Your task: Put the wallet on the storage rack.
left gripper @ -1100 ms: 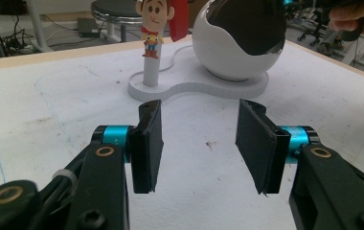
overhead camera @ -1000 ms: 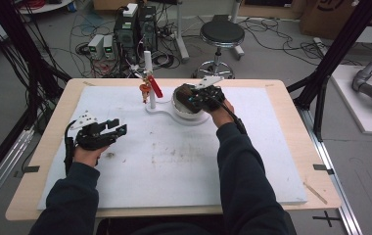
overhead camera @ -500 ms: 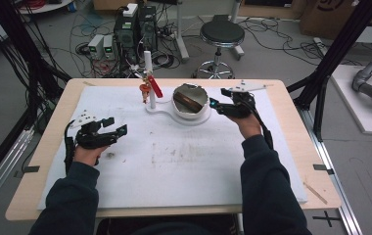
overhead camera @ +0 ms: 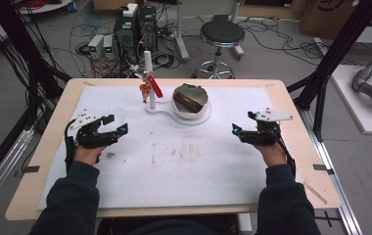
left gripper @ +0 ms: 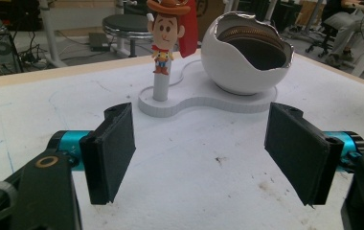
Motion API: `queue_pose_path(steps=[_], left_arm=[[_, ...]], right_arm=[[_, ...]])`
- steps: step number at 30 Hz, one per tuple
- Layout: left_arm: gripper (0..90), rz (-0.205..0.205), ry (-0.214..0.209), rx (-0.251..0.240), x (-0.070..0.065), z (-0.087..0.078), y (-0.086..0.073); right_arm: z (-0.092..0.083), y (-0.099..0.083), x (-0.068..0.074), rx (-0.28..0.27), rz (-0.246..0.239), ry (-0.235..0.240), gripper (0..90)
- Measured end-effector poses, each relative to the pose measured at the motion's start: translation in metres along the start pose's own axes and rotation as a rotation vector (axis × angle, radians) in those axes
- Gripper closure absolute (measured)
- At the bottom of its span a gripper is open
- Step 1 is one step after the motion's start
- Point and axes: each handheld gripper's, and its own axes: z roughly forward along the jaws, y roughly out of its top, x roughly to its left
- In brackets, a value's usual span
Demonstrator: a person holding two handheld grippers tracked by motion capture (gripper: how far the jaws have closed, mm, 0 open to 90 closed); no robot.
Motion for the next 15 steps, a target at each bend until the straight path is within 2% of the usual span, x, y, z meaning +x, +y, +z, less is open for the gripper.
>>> queue_pose_path(steps=[5, 11, 15], left_arm=[[25.8, 0.013, -0.005, 0.004, -0.003, -0.001, 0.001], [25.8, 0.004, -0.005, 0.006, -0.002, -0.003, 0.001], [25.7, 0.004, -0.005, 0.014, -0.004, -0.002, 0.001]], right_arm=[[-0.012, -0.014, -0.002, -0.018, 0.024, 0.0, 21.8], [-0.023, -0.018, -0.008, -0.048, 0.058, -0.024, 21.6], [-0.029, -0.021, -0.01, -0.044, 0.063, -0.041, 21.6]])
